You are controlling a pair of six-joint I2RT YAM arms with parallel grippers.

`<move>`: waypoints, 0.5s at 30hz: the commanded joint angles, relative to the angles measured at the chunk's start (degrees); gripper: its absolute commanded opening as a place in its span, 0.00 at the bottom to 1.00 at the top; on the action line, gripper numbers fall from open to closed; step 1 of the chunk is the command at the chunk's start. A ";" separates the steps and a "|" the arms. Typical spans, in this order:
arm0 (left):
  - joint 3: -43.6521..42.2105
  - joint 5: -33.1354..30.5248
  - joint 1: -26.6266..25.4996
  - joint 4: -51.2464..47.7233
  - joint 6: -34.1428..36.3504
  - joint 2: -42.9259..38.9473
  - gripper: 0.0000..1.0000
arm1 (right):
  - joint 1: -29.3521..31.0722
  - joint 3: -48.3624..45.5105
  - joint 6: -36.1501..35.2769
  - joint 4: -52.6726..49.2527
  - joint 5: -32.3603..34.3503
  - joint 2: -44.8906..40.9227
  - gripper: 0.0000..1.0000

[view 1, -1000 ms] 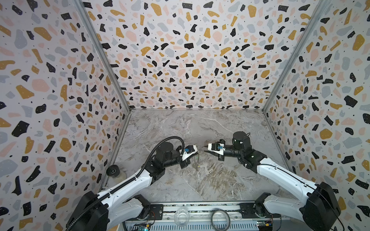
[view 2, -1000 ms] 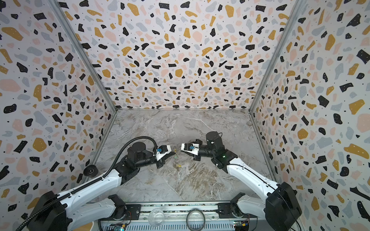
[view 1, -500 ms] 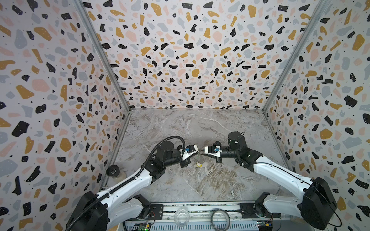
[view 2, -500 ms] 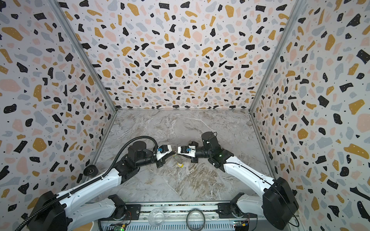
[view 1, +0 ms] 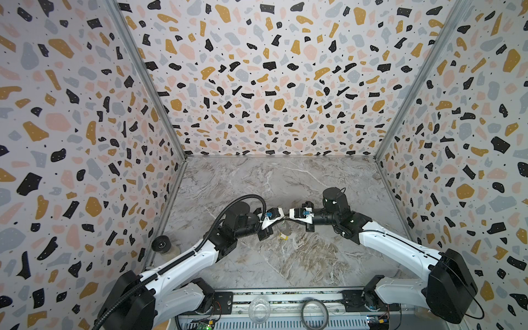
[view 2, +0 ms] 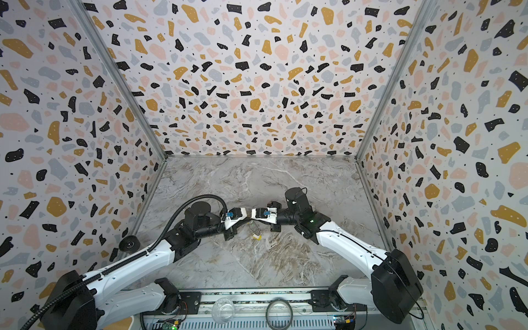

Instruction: Remove the keys from the keyring

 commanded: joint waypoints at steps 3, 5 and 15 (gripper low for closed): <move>2.66 0.67 -0.30 1.21 0.95 0.26 0.00 | 0.34 2.52 -0.54 0.65 -1.24 0.19 0.09; 2.85 0.75 -0.30 0.94 1.19 0.30 0.00 | 0.27 2.52 -1.04 -0.01 -1.06 0.35 0.07; -0.58 -2.62 2.17 4.70 -1.20 -5.14 0.26 | -1.14 -0.45 3.83 6.08 -1.41 -1.32 0.00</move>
